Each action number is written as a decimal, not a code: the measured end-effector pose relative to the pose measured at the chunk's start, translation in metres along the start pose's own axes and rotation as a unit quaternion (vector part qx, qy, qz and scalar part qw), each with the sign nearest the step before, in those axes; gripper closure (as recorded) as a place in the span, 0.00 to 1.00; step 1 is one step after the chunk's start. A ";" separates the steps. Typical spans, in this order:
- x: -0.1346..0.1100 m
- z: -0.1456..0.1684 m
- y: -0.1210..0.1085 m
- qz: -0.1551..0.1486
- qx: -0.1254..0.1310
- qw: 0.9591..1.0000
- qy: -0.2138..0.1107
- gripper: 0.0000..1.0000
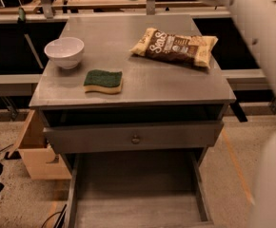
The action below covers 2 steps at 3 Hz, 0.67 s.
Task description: Place green can into middle drawer
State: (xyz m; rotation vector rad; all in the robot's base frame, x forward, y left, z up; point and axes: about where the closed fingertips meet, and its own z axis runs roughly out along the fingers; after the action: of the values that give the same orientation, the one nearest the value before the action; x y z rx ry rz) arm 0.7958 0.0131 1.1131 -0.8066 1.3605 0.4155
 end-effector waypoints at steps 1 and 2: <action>-0.088 -0.091 0.042 -0.024 0.037 0.998 -0.042 1.00; -0.076 -0.121 0.107 -0.015 0.006 1.000 -0.025 1.00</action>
Offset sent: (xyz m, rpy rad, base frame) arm -0.2600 -0.1137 -0.0764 -0.0827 0.1009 -0.1393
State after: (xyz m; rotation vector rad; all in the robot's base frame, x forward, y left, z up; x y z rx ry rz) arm 0.6230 0.0123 1.1569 -0.8017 1.3015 0.4007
